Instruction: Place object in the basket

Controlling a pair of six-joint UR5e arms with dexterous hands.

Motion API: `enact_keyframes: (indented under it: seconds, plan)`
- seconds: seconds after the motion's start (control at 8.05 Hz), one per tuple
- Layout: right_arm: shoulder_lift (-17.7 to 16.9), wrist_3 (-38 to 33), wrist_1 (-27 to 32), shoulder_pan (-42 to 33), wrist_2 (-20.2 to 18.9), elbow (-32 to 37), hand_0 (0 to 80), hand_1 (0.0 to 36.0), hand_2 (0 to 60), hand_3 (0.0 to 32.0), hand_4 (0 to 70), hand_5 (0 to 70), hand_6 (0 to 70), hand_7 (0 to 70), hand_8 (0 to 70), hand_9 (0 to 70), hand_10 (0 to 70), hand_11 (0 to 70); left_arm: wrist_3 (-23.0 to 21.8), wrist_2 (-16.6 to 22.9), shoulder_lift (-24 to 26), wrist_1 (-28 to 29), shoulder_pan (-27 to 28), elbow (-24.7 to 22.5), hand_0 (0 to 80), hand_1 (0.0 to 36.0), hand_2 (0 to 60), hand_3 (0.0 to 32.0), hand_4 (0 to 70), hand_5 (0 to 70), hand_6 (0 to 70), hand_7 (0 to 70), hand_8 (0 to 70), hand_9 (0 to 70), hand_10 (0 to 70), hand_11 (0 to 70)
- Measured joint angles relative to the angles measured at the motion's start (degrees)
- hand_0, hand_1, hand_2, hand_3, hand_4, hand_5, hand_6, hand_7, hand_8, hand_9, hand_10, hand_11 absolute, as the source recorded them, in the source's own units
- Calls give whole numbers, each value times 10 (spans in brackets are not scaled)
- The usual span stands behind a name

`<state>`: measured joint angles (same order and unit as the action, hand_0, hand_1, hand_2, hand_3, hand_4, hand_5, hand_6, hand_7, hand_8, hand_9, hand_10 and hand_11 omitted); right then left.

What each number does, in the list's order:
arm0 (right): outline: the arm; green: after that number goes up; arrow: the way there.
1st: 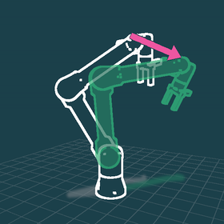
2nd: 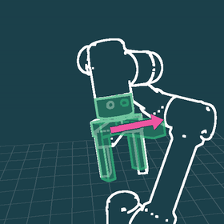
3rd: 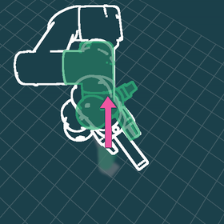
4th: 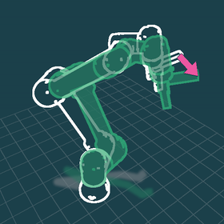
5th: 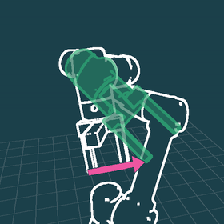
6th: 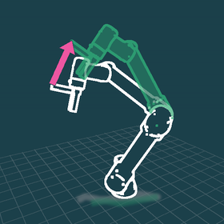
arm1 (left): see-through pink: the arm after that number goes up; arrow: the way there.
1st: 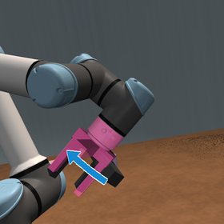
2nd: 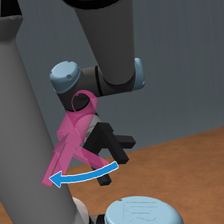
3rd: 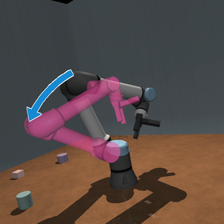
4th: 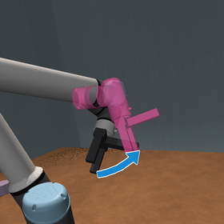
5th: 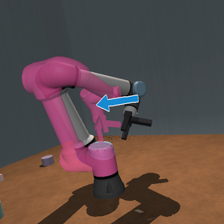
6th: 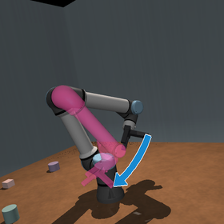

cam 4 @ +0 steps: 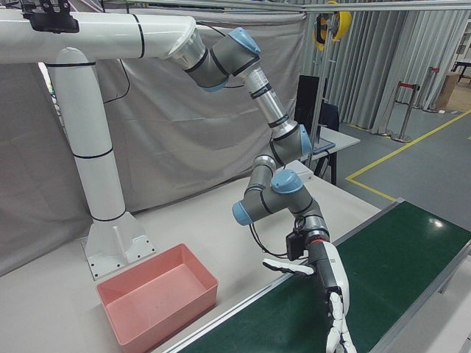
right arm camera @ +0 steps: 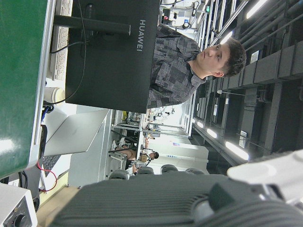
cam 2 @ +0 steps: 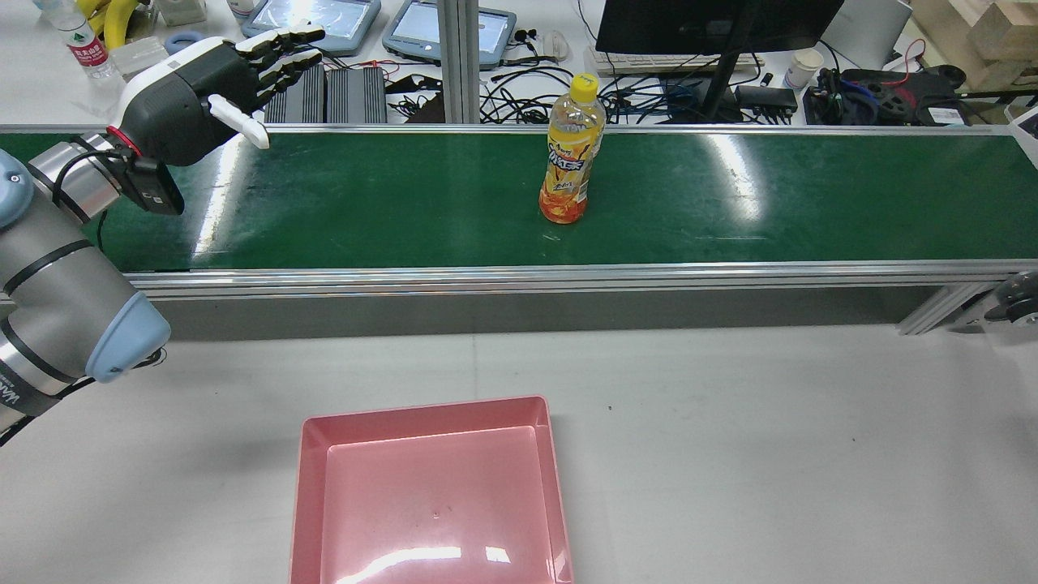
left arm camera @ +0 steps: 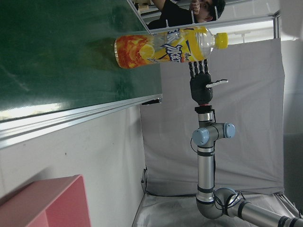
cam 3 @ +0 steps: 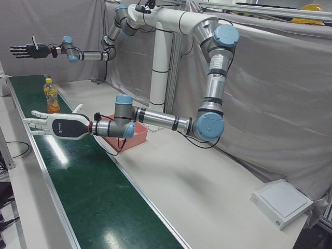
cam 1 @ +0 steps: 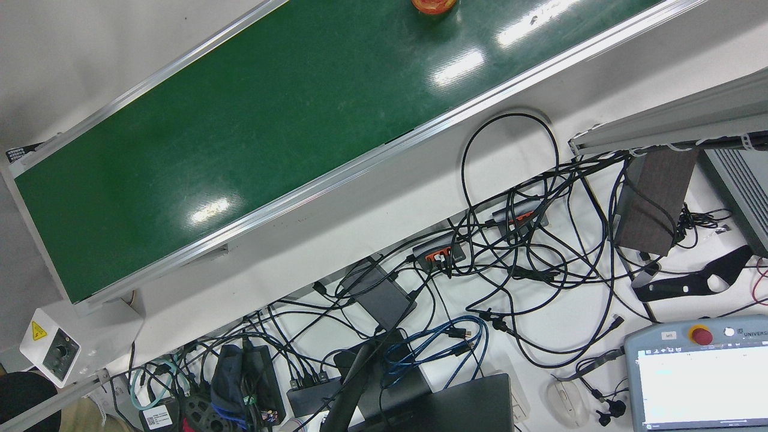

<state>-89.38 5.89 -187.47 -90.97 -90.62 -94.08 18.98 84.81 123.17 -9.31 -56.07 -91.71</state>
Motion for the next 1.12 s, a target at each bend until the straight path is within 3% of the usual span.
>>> enact_keyframes:
  seconds: [1.12]
  plan:
    - [0,0,0,0,0,0,0,0,0,0,0,0,0,0,0,0,0,0,-1,0,1,0,0,-1,584,17,0,22,129,151,4,7,71,93,2,16]
